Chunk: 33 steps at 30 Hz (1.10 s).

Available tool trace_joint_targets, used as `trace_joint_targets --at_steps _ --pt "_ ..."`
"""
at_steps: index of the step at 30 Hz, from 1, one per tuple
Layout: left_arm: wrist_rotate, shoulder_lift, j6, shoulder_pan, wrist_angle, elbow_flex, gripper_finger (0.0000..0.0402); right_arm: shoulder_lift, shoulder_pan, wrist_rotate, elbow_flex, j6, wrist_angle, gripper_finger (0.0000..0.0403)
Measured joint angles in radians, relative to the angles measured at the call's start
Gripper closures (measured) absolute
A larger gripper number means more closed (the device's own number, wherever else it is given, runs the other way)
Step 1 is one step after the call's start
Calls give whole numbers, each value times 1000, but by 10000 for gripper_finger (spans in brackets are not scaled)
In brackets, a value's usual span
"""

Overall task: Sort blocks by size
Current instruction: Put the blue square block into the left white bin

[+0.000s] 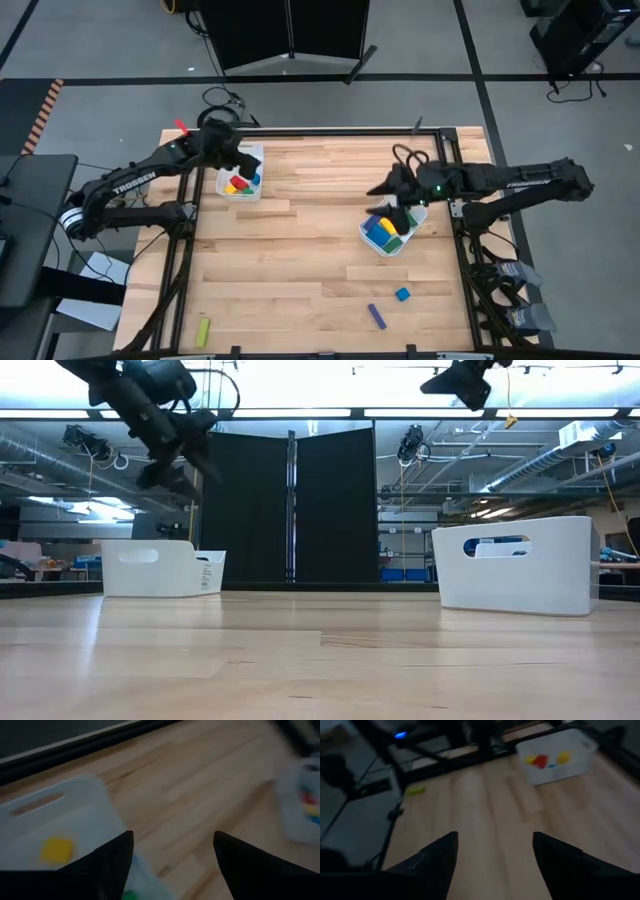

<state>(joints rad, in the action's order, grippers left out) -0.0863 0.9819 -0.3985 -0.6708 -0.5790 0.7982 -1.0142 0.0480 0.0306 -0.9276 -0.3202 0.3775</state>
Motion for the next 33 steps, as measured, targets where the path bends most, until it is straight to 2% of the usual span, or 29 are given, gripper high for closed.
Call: trace_joint_targets --at_steps 3,8,13,19,25,33 --pt "-61 -13 26 11 45 0 131 0 76 8 0 -16 17 133" --pt "-107 -16 64 32 71 0 148 -18 222 29 0 -101 107 133" --pt "-175 -16 121 61 114 0 156 -88 345 30 0 -184 146 133" --pt "-223 -16 150 96 177 0 157 -197 432 31 -47 -239 238 133" --pt "-236 -15 153 122 220 0 157 -291 516 33 -117 -279 417 133" --pt "-235 -15 152 131 229 0 157 -382 652 29 -118 -335 474 133"
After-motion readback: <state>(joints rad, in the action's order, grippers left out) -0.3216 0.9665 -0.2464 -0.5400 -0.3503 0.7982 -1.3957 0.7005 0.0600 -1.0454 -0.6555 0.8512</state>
